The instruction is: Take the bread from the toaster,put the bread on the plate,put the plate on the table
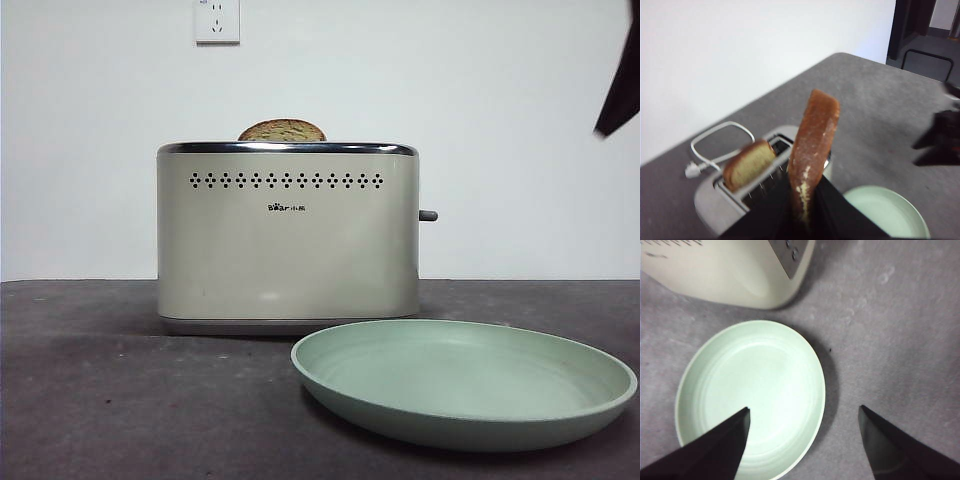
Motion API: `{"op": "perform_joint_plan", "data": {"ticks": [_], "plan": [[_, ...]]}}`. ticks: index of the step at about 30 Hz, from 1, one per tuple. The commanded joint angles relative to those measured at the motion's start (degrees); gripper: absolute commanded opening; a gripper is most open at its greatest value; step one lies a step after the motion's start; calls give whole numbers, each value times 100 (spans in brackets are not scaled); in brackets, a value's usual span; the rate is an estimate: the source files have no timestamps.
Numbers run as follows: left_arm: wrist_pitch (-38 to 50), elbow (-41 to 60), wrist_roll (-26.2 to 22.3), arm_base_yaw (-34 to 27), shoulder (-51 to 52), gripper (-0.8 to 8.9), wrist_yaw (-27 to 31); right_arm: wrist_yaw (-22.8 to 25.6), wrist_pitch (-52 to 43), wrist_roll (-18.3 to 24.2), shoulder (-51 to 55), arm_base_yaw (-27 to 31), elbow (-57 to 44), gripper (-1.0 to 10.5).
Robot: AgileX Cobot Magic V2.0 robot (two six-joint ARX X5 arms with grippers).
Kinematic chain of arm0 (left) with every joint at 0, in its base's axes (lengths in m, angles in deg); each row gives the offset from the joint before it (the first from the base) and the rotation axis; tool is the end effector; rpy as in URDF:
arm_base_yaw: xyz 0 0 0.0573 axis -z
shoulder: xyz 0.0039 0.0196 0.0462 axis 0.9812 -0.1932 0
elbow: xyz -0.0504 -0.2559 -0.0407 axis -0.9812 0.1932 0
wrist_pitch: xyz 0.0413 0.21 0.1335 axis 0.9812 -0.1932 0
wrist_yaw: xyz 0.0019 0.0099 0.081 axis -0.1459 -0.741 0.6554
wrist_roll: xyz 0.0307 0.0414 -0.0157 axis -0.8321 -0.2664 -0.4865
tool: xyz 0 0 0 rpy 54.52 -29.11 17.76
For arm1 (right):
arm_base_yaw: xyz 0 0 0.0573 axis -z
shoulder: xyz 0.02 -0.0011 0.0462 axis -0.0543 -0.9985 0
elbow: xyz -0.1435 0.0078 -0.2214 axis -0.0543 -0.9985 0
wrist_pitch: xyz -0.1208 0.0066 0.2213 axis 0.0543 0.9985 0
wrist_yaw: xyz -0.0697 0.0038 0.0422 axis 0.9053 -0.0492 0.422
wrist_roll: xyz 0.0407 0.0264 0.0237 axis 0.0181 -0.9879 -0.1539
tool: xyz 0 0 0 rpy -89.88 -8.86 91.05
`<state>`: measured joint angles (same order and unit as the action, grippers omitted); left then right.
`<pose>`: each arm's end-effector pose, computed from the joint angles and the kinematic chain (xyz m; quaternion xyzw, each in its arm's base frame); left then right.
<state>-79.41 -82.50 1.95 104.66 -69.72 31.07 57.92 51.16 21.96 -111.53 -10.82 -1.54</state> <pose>0.1412 -0.0785 0.4829 0.0983 0.1153 -0.3883 0.9090 0.1764 0.0350 0.2713 0.0793 0.4203 0.2228 0.8760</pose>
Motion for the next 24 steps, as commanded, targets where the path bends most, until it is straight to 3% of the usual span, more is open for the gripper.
{"op": "perform_joint_plan", "data": {"ticks": [1, 10, 24], "plan": [[-243, -146, 184, 37, 111, 4, -22, -20, -199, -66, -575, -63, 96, 329], [-1241, -146, 175, 37, 343, 4, -22, -20, -664, -33, -2197, -286, 96, 295], [-1631, -146, 166, 37, 341, 4, -28, 0, -1241, -22, -3407, -568, 96, 108]]}}
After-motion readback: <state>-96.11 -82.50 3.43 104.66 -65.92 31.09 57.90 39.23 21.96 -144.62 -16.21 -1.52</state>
